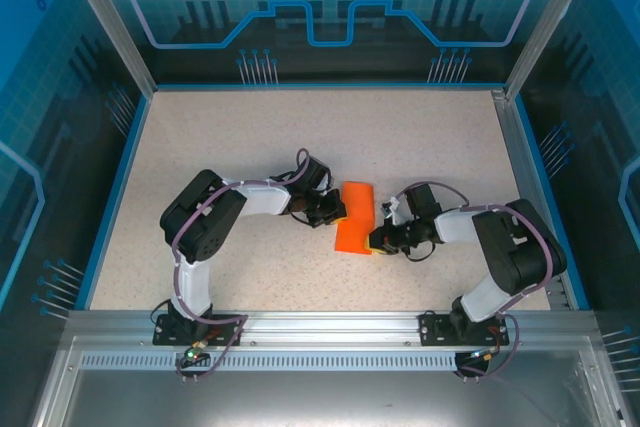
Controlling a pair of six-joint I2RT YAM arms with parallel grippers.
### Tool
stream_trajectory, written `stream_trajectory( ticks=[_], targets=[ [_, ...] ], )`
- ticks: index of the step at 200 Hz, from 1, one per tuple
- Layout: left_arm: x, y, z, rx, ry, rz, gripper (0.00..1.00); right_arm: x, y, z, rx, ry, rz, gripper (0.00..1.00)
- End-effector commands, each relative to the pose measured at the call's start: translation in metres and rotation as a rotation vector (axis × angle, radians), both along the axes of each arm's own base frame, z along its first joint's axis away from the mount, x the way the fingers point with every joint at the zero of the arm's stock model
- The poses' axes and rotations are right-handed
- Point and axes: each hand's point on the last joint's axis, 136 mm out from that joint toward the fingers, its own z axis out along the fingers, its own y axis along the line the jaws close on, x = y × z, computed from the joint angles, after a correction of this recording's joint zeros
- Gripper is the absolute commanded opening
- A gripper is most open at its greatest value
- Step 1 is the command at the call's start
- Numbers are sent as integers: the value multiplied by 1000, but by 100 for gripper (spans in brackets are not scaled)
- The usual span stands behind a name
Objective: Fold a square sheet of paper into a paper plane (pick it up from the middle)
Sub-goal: Fold the square sheet of paper in half at the center of the table.
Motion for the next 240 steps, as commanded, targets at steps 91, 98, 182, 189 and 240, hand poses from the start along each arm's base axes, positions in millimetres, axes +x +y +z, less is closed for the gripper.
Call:
stream_trajectory(
  ticks=[91,98,182,189,240],
  targets=[
    [-23,18,-37,132,96,-7,0,-16,6,17,49,8,38,0],
    [-23,18,-38,133,96,-9,0,-19,5,13,39,18,40,0],
    [-24,19,-37,133,95,-12,0,-24,-8,-10,-75,87,10,0],
    [-24,18,-37,133,94,-13,0,-17,-8,-3,-72,63,3,0],
    [-25,20,-38,136,96,-14,0,48,-10,38,3,-102,-77,0]
  ],
)
